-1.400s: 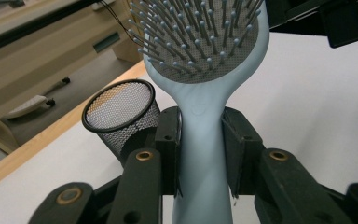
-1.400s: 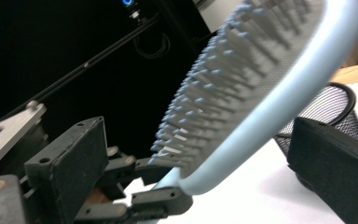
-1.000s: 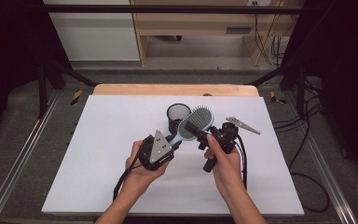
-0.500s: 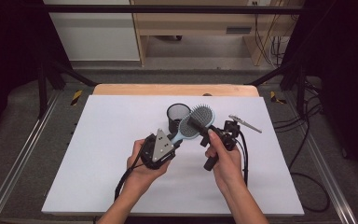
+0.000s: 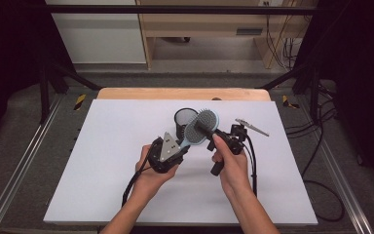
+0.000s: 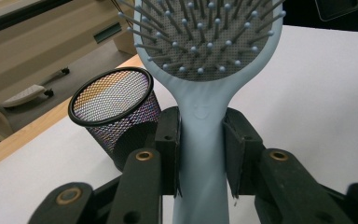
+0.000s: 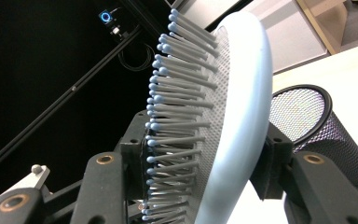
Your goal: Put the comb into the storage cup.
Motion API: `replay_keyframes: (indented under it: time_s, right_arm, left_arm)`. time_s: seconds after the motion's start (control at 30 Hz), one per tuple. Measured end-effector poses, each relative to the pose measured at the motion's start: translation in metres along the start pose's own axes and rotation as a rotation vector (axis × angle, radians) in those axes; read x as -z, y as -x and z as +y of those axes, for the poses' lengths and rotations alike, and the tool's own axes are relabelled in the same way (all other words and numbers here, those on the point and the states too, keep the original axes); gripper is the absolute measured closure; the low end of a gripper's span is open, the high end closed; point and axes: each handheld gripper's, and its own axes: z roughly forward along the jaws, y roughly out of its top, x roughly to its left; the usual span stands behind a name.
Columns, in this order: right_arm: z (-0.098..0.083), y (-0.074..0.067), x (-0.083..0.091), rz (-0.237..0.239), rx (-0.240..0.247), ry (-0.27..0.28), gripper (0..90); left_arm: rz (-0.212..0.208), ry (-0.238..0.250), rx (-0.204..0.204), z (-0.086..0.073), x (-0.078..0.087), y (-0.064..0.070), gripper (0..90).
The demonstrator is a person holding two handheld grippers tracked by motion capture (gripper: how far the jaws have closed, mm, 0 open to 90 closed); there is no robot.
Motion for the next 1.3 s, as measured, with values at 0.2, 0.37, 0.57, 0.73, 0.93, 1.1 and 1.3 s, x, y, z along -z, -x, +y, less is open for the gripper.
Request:
replay_keyframes:
  time_s: [0.2,0.37,0.57,0.73,0.93,1.1,1.3]
  right_arm:
    - [0.001,-0.002,-0.002,-0.009,0.024,-0.006,50.8]
    - [0.003,-0.006,0.000,-0.006,0.048,-0.006,51.3]
    - [0.003,-0.011,-0.001,-0.011,0.070,-0.007,51.7]
    - [0.002,-0.013,-0.003,-0.013,0.081,-0.018,52.0]
    - [0.001,-0.015,0.001,-0.031,0.097,-0.005,52.1]
    - [0.004,-0.012,0.003,-0.044,0.103,-0.001,52.0]
    - [0.008,-0.006,0.006,-0.060,0.119,0.006,52.0]
  left_arm:
    - [-0.006,0.007,0.027,-0.002,-0.004,0.000,69.4]
    - [-0.009,0.017,0.023,-0.001,-0.002,-0.001,69.3]
    - [-0.013,0.029,0.032,-0.003,-0.002,-0.003,69.2]
    - [-0.030,0.030,0.058,-0.006,-0.001,-0.004,68.8]
    - [-0.018,0.087,0.095,-0.010,0.009,-0.005,53.7]
    - [-0.028,0.107,0.069,-0.014,0.024,-0.007,35.1]
    - [0.031,0.136,0.147,-0.030,0.054,-0.022,15.8]
